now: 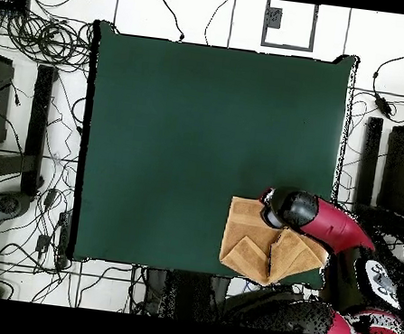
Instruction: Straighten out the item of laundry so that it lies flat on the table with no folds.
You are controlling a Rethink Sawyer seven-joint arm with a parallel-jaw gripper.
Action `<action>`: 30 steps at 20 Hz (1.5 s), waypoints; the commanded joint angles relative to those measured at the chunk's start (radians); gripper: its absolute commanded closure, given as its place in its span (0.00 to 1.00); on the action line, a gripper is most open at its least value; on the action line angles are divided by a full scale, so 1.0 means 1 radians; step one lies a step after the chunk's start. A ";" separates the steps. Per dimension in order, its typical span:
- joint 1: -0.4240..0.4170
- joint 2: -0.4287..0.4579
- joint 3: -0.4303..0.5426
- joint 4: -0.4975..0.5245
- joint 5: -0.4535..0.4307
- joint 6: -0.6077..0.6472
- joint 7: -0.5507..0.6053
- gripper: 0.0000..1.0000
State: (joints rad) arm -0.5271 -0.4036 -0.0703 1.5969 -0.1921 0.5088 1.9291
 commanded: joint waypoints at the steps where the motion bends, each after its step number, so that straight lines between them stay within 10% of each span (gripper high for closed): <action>1: 0.053 0.048 -0.005 0.054 0.066 0.097 0.197 0.00; 13: 0.057 0.129 -0.007 0.025 0.090 0.004 0.181 0.00; 14: 0.054 0.130 -0.005 0.026 0.094 0.005 0.175 1.00; 30: 0.038 0.131 0.005 0.032 0.108 0.009 0.140 1.00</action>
State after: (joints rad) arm -0.5089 -0.3806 -0.1124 1.5970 -0.1101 0.5094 1.9291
